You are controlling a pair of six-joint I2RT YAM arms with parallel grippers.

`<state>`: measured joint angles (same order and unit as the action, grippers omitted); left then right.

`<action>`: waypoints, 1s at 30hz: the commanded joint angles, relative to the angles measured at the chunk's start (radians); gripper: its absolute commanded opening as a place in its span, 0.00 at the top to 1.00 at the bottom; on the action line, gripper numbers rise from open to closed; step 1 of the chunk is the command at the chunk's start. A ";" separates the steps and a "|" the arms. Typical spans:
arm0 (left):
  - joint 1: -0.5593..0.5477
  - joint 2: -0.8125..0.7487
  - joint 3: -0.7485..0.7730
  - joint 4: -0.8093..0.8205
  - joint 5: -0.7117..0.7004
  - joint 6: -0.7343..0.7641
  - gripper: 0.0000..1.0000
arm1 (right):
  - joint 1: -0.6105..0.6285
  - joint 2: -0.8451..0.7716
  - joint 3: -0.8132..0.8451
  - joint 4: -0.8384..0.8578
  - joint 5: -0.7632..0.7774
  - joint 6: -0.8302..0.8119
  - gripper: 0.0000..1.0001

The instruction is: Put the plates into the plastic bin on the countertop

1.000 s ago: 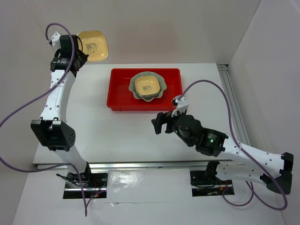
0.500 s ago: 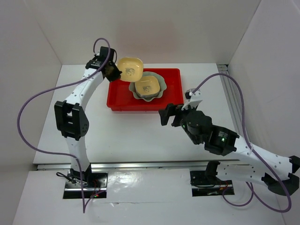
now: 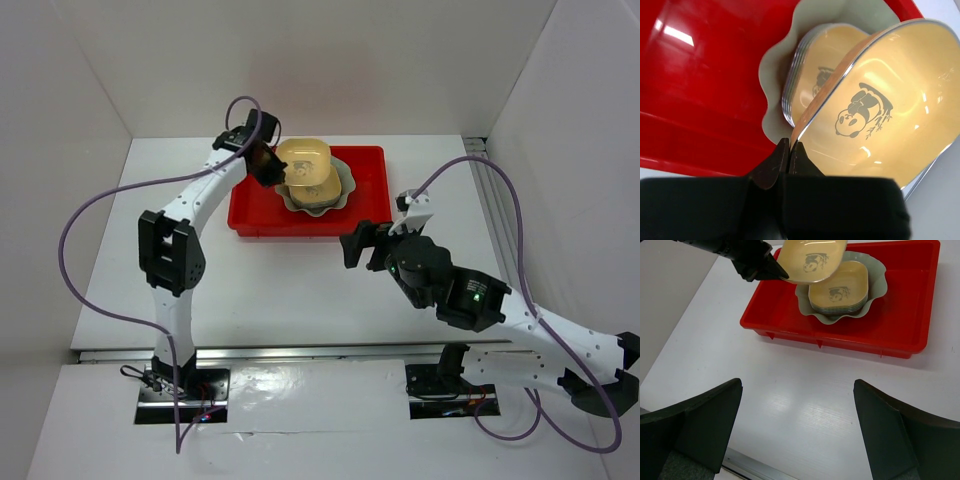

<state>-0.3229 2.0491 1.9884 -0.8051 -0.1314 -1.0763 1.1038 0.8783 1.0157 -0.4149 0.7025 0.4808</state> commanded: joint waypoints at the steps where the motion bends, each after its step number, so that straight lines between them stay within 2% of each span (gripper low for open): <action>1: -0.037 0.022 0.044 -0.026 -0.054 -0.108 1.00 | 0.010 -0.004 0.026 0.013 0.018 0.018 0.01; 4: -0.038 0.051 0.044 -0.046 -0.063 -0.163 1.00 | 0.010 -0.013 0.026 0.013 0.018 0.030 0.01; 9: -0.047 0.112 0.082 -0.055 -0.073 -0.172 0.99 | 0.010 -0.042 0.017 0.025 -0.017 0.051 0.01; 10: -0.047 0.121 0.096 -0.055 -0.073 -0.172 0.90 | 0.010 -0.042 0.017 0.025 -0.017 0.051 0.01; 13: -0.047 0.149 0.125 -0.055 -0.063 -0.182 0.80 | 0.010 -0.042 0.017 0.013 -0.006 0.051 0.01; 17: -0.070 0.171 0.164 -0.036 -0.063 -0.172 0.59 | 0.010 -0.042 0.017 0.013 -0.006 0.051 0.01; 18: -0.070 0.171 0.164 -0.036 -0.063 -0.172 0.49 | 0.010 -0.042 0.008 0.013 0.005 0.051 0.01; 21: -0.106 0.122 0.139 -0.014 -0.074 -0.172 0.37 | 0.010 -0.042 0.007 0.013 0.005 0.051 0.01; 23: -0.117 0.092 0.118 0.015 -0.074 -0.172 0.33 | 0.010 -0.042 0.007 0.013 0.005 0.051 0.01; 26: -0.128 0.030 0.083 0.059 -0.054 -0.148 0.31 | 0.010 -0.033 0.007 0.013 0.014 0.051 0.01; 30: -0.137 -0.026 0.072 0.049 -0.076 -0.128 0.23 | 0.010 -0.033 0.007 0.013 0.014 0.051 0.01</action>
<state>-0.4618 2.1220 2.0548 -0.7918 -0.1844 -1.2297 1.1038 0.8501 1.0153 -0.4141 0.6907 0.5201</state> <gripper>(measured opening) 0.751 0.991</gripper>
